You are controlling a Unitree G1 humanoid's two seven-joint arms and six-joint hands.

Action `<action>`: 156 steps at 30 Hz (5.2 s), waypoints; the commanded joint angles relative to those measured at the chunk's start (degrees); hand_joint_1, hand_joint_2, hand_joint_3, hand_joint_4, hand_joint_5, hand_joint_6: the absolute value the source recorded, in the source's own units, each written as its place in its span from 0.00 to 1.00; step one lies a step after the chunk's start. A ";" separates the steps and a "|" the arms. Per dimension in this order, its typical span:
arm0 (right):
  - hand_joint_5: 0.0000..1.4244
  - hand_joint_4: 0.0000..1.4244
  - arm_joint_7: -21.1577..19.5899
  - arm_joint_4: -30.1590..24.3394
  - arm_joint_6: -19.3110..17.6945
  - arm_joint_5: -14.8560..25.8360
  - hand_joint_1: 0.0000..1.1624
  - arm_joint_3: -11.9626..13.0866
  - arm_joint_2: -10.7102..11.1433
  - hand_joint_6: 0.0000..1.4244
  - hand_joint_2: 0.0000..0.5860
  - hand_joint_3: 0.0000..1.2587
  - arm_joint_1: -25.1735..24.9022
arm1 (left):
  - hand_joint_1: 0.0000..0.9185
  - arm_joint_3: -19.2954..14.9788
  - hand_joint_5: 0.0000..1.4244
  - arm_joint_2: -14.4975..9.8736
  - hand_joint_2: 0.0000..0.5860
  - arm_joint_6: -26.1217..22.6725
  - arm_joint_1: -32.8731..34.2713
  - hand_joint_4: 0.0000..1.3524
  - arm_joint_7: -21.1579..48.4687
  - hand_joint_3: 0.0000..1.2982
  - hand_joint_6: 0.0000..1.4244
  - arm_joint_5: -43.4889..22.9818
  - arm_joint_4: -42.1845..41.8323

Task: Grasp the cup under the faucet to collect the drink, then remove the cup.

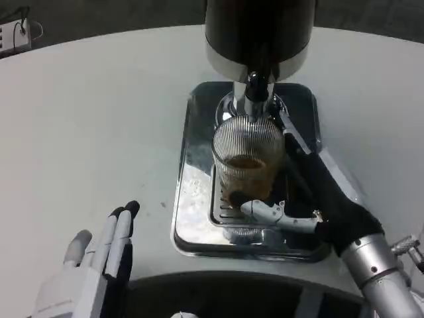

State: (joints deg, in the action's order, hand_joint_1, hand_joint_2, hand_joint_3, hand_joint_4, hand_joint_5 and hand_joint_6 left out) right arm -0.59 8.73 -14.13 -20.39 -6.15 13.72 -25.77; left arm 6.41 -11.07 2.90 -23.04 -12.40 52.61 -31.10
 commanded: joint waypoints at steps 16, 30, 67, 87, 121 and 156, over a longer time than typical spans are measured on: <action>0.15 0.10 -0.35 3.96 2.88 1.25 0.64 -0.76 -3.71 0.22 0.30 0.01 -4.21 | 0.00 -2.93 0.07 -0.53 0.21 -0.33 -2.87 0.00 1.80 0.00 0.00 -0.57 -2.54; 0.17 0.14 -0.54 5.30 4.07 1.22 0.62 -2.08 -5.80 0.23 0.27 0.06 -5.33 | 0.00 -4.20 0.07 0.29 0.20 -0.86 -4.09 0.00 2.73 0.01 0.00 -0.50 -4.12; 0.87 0.70 -6.78 6.64 1.11 5.22 1.00 2.01 -8.07 1.00 0.23 0.65 -4.53 | 0.00 -2.76 0.06 2.54 0.19 -4.55 -1.28 0.00 3.82 0.01 0.00 0.73 -4.00; 0.88 0.74 -2.41 -7.23 3.20 7.36 1.00 1.75 -9.00 1.00 0.10 0.70 3.76 | 0.00 -1.55 0.06 2.39 0.19 -4.23 0.23 0.00 3.39 0.01 0.00 0.23 -2.44; 0.87 0.73 7.36 -35.41 4.11 14.11 1.00 3.85 -4.72 1.00 0.11 0.71 23.39 | 0.00 0.40 0.05 1.13 0.15 -3.69 2.01 0.00 4.21 0.00 0.00 4.79 -3.99; 0.87 0.72 15.45 -53.64 2.91 23.03 1.00 12.85 2.83 1.00 0.14 0.71 32.55 | 0.00 3.20 0.00 0.94 0.08 5.11 -8.74 0.00 15.29 0.00 0.00 18.92 -22.22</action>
State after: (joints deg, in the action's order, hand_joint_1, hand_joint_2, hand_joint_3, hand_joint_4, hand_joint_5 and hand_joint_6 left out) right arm 14.57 -43.18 -8.68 1.53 6.06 16.44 6.23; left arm 8.64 -10.84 7.19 -31.08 1.85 70.23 -52.93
